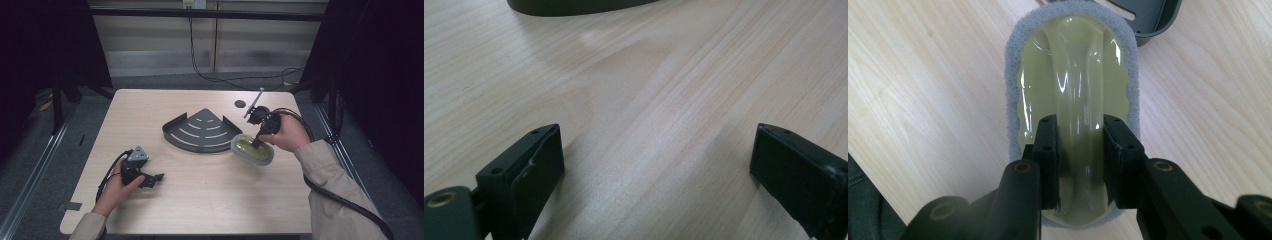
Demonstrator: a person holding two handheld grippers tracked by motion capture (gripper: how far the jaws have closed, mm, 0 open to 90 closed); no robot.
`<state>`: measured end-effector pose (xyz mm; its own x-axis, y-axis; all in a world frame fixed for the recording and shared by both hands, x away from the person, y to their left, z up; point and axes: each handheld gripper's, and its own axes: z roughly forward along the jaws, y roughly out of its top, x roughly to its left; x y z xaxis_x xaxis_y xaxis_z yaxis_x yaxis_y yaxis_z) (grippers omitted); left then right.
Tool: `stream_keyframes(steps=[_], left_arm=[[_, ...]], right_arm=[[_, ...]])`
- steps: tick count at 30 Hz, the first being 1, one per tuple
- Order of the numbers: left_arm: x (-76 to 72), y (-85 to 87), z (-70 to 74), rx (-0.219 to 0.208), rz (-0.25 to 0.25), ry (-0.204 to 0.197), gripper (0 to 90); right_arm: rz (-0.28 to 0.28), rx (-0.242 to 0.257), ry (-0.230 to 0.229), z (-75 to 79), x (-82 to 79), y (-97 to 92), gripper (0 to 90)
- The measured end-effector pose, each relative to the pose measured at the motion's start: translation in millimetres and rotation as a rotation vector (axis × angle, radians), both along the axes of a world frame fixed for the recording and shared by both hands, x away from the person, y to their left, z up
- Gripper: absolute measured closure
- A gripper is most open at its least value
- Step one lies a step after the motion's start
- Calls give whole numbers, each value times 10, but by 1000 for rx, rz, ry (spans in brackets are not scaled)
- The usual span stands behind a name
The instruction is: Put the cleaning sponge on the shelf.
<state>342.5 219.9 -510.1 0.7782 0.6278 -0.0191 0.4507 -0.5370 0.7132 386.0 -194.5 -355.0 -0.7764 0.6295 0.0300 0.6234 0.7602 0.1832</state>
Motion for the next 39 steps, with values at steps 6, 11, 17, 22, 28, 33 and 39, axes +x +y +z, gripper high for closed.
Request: stream_keyframes(steps=[6, 11, 17, 22, 28, 33, 39], left_arm=[[0, 0, 0, 0, 0, 0, 67], [0, 0, 0, 0, 0, 0, 67], [0, 0, 0, 0, 0, 0, 67], [0, 0, 0, 0, 0, 0, 67], [0, -2, -1, -1, 0, 0, 65], [0, -2, -1, -1, 0, 0, 65], [0, -2, -1, -1, 0, 1, 64]], right_arm=[[-25, -4, -3, 0, 75, 47, 711], [-39, 1, -12, 0, 134, 73, 711], [-60, 7, -13, 7, 207, 84, 711], [-72, 24, -34, 28, 292, 103, 711], [-92, 35, -49, 82, 368, 135, 711], [-106, 38, -55, 101, 410, 150, 712], [-126, 36, -59, 90, 491, 170, 711]])
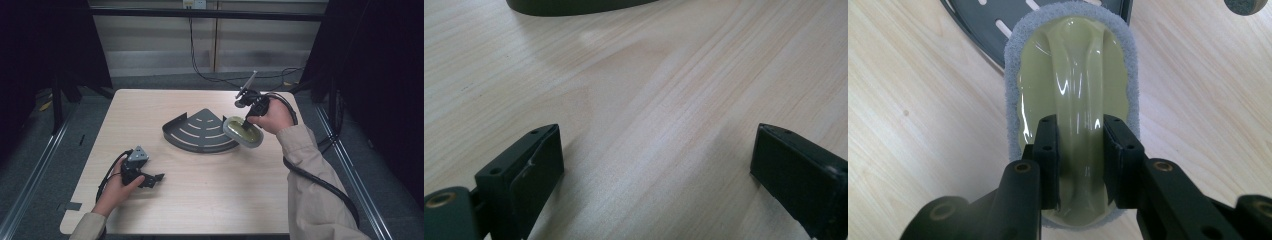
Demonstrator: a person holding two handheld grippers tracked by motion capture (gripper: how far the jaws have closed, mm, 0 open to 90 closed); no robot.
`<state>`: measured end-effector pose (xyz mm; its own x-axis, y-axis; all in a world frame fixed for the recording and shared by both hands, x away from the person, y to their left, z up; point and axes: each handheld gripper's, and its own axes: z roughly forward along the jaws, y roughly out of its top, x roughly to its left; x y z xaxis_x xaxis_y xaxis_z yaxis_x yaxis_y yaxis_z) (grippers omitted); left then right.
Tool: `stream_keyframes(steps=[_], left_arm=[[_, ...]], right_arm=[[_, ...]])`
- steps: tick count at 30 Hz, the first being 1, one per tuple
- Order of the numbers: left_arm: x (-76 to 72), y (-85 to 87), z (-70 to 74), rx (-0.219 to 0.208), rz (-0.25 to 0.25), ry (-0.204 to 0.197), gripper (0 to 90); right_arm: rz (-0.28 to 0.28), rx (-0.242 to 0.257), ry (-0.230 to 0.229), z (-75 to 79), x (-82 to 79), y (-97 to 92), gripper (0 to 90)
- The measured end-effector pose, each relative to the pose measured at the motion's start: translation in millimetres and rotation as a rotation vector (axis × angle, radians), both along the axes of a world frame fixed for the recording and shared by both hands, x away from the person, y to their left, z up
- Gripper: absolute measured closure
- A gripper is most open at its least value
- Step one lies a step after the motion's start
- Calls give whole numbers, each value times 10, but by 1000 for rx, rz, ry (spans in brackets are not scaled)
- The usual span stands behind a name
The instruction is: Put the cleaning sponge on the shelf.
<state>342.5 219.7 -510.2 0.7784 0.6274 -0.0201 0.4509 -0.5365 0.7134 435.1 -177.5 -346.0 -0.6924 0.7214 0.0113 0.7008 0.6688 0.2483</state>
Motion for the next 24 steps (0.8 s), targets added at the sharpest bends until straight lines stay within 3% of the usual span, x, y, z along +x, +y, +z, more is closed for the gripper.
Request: stream_keyframes(steps=[14, 24], left_arm=[[0, 0, 0, 0, -1, 0, 64], [0, 1, 0, -1, -1, 2, 64]], right_arm=[[-31, 11, -3, -17, 161, 80, 711], [-19, 1, -8, -21, 249, 228, 711]])
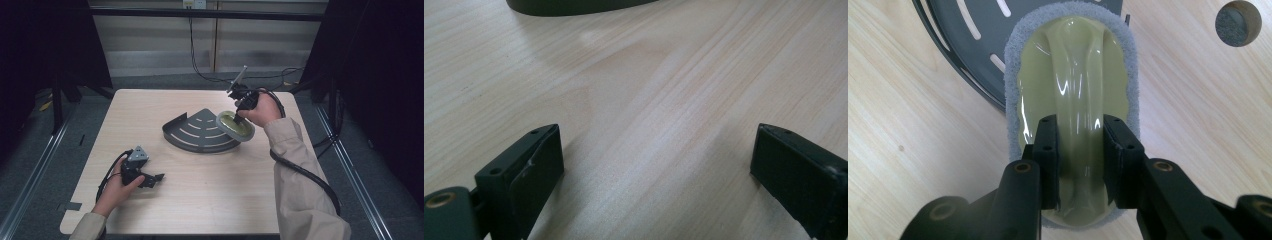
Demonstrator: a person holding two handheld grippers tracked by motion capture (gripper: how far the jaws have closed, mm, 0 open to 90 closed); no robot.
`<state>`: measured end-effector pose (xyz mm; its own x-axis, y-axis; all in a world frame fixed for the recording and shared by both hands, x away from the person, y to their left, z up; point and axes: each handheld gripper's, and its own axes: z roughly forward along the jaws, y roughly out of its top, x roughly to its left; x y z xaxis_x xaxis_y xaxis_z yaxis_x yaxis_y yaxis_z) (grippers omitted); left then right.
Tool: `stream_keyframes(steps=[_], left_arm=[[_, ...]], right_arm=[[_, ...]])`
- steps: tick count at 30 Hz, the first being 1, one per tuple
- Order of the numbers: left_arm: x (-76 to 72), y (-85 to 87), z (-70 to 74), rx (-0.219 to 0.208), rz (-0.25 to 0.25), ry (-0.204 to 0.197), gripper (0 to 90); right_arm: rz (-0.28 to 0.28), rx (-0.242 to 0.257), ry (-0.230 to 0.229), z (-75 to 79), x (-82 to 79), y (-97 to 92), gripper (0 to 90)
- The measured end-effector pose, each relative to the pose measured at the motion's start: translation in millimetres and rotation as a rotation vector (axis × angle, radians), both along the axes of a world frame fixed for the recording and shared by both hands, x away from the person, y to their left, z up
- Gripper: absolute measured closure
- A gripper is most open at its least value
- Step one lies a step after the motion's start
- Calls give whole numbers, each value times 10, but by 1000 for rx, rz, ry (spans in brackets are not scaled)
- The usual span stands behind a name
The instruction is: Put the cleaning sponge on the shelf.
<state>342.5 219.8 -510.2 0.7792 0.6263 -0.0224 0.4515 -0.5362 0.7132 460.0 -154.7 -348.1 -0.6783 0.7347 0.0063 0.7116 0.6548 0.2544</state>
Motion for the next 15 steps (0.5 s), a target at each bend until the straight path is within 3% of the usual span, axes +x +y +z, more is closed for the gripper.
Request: stream_keyframes(steps=[15], left_arm=[[1, 1, 0, 0, -1, 0, 63]], right_arm=[[-35, 6, -23, -34, 127, 118, 711]])
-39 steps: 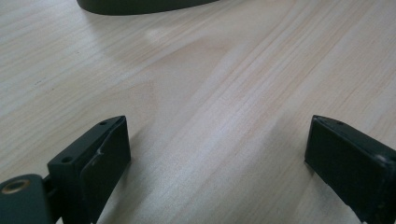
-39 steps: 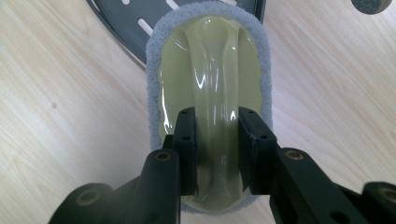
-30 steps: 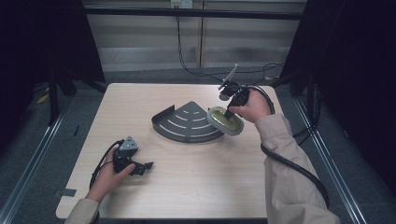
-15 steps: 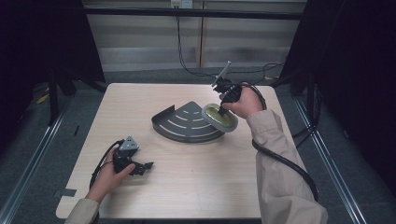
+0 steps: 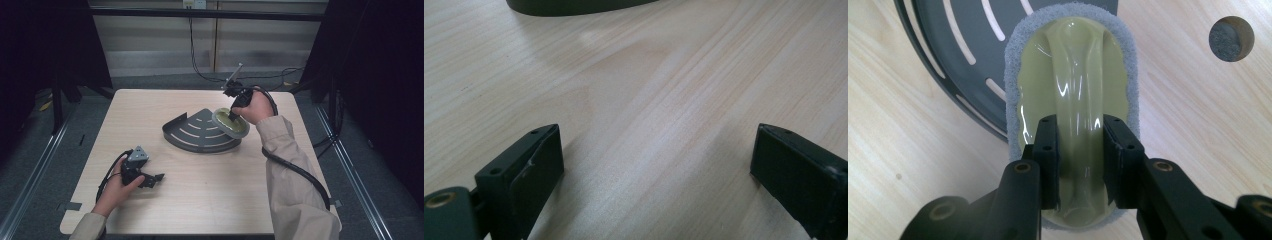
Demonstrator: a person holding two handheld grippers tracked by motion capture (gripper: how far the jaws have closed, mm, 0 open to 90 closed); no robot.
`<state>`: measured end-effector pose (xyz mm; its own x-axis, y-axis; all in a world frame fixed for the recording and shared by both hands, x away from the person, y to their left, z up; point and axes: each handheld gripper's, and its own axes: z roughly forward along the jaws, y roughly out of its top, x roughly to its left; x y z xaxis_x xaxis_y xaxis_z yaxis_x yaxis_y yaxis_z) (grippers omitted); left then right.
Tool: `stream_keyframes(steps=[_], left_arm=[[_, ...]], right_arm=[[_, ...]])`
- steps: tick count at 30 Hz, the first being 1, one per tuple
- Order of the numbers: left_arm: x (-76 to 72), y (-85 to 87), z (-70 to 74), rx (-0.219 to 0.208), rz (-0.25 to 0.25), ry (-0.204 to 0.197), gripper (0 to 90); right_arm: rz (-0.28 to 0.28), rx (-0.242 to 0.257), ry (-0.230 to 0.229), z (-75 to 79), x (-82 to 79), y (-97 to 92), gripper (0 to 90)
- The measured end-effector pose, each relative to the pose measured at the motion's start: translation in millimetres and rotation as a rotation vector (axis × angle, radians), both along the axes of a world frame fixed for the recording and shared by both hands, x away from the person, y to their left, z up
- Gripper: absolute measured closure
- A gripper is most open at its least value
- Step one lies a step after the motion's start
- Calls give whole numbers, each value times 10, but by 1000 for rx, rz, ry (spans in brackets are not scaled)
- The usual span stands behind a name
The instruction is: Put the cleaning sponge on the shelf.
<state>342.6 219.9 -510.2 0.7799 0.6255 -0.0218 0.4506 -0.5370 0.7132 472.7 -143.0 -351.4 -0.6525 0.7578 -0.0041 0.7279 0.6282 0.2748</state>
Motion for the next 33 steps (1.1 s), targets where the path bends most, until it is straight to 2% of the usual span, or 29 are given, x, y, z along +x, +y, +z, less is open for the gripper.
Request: stream_keyframes(steps=[2, 18, 33], left_arm=[[0, 0, 0, 0, 0, 0, 64], [0, 0, 0, 0, -1, 0, 64], [0, 0, 0, 0, 0, 0, 63]], right_arm=[[-7, 16, 1, -9, 12, 17, 711], [-16, 8, 3, -117, 113, 124, 711], [-49, 26, 13, -256, 185, 178, 710]])
